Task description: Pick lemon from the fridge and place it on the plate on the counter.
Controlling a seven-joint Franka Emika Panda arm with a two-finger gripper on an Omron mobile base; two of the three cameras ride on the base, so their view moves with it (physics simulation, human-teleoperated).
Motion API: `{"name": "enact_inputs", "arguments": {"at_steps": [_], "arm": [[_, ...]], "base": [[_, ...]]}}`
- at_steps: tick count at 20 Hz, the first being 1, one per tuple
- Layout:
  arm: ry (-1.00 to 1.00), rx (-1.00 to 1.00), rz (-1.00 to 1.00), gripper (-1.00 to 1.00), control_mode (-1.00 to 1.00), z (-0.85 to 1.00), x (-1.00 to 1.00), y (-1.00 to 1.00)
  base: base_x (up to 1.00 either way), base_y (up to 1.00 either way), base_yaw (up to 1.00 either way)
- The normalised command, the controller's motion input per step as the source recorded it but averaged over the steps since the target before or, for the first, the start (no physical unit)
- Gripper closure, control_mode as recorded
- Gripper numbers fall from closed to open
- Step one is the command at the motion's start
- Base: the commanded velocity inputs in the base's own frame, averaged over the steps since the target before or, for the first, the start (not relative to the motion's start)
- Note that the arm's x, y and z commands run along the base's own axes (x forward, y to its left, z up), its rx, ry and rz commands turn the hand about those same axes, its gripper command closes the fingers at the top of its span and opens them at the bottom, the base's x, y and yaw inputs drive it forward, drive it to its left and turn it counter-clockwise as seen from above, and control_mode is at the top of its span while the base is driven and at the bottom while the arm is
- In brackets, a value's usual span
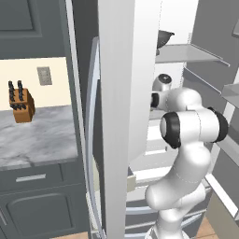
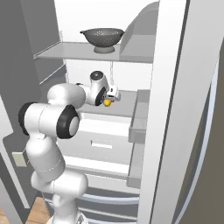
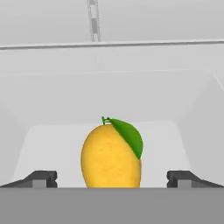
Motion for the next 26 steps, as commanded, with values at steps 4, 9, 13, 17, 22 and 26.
{"name": "enact_inputs", "arguments": {"at_steps": [4,9,13,17,22,26], "arm": [[0.02,0.0,0.0,-1.0,-1.0,-0.24,0.34,-0.01],[0.03,0.01,0.0,-1.0,-1.0,-0.22,0.1,0.0],[0.06,0.03,0.0,-1.0,-1.0,-0.28,0.0,0.0],[0.02,0.01,0.0,1.0,-1.0,-0.16,0.01,0.0],[-0.01,0.0,0.0,1.0,-1.0,0.02,-0.16,0.0],[0.0,0.0,-0.01,1.0,-1.0,0.53,-0.98,0.0]], "base": [[0.0,0.0,0.0],[0.0,0.0,0.0],[0.0,0.0,0.0],[0.0,0.0,0.0],[0.0,0.0,0.0],[0.0,0.0,0.0]]}}
